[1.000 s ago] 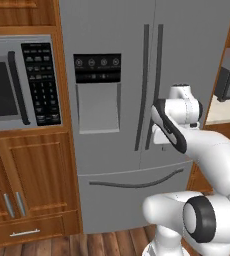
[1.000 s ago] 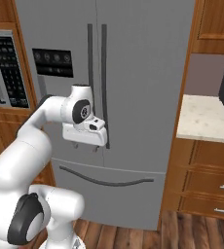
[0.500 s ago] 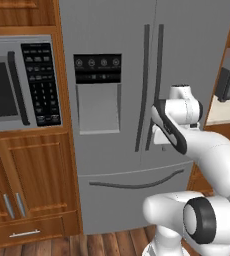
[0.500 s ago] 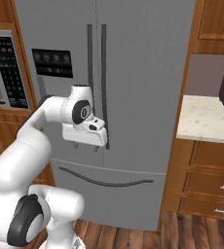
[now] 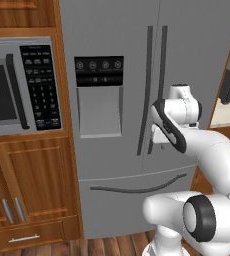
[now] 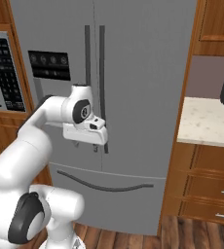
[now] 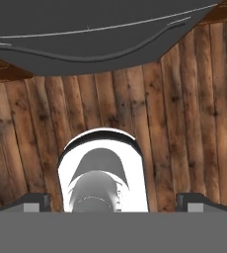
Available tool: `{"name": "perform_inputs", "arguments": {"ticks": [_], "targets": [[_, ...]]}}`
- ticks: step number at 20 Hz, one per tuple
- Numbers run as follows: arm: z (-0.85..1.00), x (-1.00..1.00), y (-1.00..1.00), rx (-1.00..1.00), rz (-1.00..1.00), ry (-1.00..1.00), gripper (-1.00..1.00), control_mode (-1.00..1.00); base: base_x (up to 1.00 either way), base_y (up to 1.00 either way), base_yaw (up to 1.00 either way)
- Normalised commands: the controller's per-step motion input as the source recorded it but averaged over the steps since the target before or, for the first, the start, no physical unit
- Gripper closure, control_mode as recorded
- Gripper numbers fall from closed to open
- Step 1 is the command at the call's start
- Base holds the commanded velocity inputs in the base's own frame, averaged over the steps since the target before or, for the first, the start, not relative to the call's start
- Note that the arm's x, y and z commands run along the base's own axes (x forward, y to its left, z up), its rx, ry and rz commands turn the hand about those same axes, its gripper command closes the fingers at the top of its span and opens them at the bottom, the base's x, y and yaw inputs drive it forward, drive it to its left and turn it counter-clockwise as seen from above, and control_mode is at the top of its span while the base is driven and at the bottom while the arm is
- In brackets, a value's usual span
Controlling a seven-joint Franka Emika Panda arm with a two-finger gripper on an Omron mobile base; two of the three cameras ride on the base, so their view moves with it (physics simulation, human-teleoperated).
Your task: Place one of the steaks on the plate and the other in the bowl. Then place the bowl in the fridge.
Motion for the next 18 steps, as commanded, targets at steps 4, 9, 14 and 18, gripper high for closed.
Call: {"name": "perform_inputs", "arguments": {"ticks": [4, 9, 14, 18], "targets": [[0.01, 0.43, 0.00, -0.02, 0.02, -0.41, -1.00, -1.00, 0.00, 0.00, 0.00], [0.10, 0.61, -0.05, 0.00, 0.00, -0.39, -1.00, -1.00, 0.00, 0.00, 0.00], [0.11, 0.33, -0.02, -0.01, 0.00, -0.32, -1.00, -1.00, 0.00, 0.00, 0.00], [0.27, 0.38, 0.00, -0.02, 0.00, -0.25, -1.00, -1.00, 0.00, 0.00, 0.00]]}}
